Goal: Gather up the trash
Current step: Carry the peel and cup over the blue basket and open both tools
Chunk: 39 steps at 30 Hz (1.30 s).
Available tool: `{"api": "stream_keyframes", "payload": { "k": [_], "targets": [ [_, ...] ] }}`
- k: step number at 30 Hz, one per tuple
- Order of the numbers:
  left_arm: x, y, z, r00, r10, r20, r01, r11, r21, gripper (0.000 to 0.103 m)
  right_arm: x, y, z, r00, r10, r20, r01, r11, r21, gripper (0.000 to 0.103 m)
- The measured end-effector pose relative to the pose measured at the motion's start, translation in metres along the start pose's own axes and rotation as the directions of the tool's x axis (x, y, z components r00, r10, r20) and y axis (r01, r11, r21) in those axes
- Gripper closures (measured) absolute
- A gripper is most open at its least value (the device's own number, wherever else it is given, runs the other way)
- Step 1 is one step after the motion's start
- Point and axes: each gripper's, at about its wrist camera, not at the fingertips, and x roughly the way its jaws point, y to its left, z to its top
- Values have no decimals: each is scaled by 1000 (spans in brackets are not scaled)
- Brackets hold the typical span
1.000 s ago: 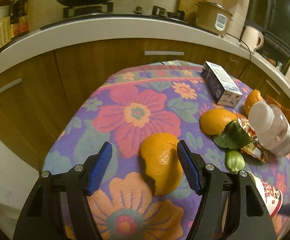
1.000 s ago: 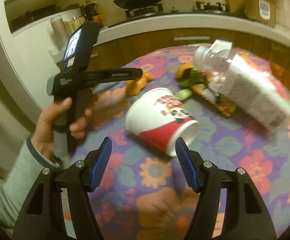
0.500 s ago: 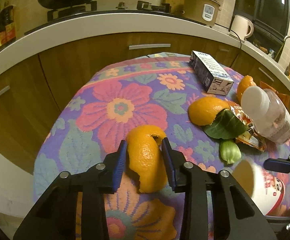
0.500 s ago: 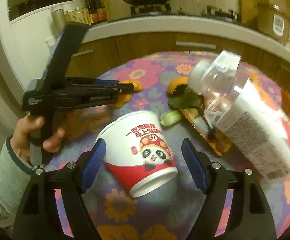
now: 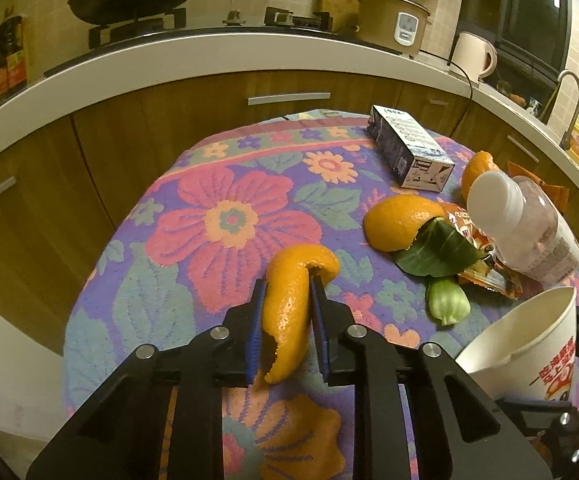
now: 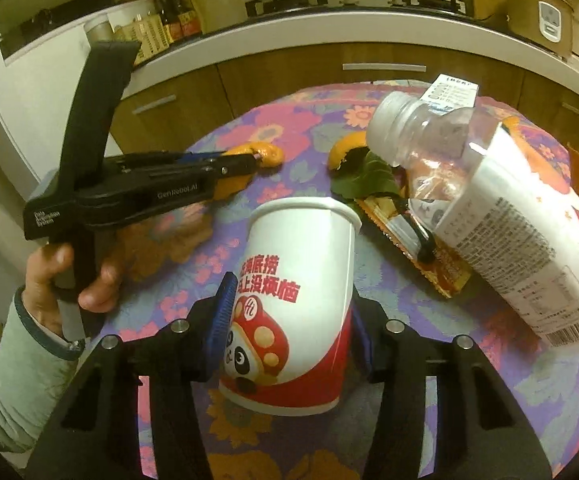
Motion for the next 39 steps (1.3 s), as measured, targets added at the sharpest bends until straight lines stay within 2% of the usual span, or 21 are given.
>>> {"api": "stream_keyframes", "payload": {
  "k": [6, 12, 21, 25, 30, 39],
  "targets": [
    [-16, -4, -6, 998, -36, 41, 37, 999, -8, 86, -23, -4, -6, 997, -22, 70, 20, 1000, 21, 58],
    [-47, -30, -3, 990, -83, 116, 79, 996, 39, 87, -58, -13, -14, 987, -79, 141, 74, 996, 43, 58],
    [-92, -112, 12, 956, -197, 215, 156, 969, 193, 87, -130, -53, -35, 944, -213, 252, 183, 973, 140, 58],
    [-98, -156, 15, 936, -280, 214, 224, 941, 252, 87, -161, -81, -51, 919, -276, 281, 224, 953, 203, 58],
    [-93, -212, 15, 918, -352, 181, 283, 903, 322, 87, -197, -122, -77, 887, -350, 301, 262, 919, 296, 58],
    [-66, -314, 9, 882, -464, 85, 394, 824, 407, 87, -244, -194, -133, 838, -470, 277, 321, 835, 446, 58]
  ]
}}
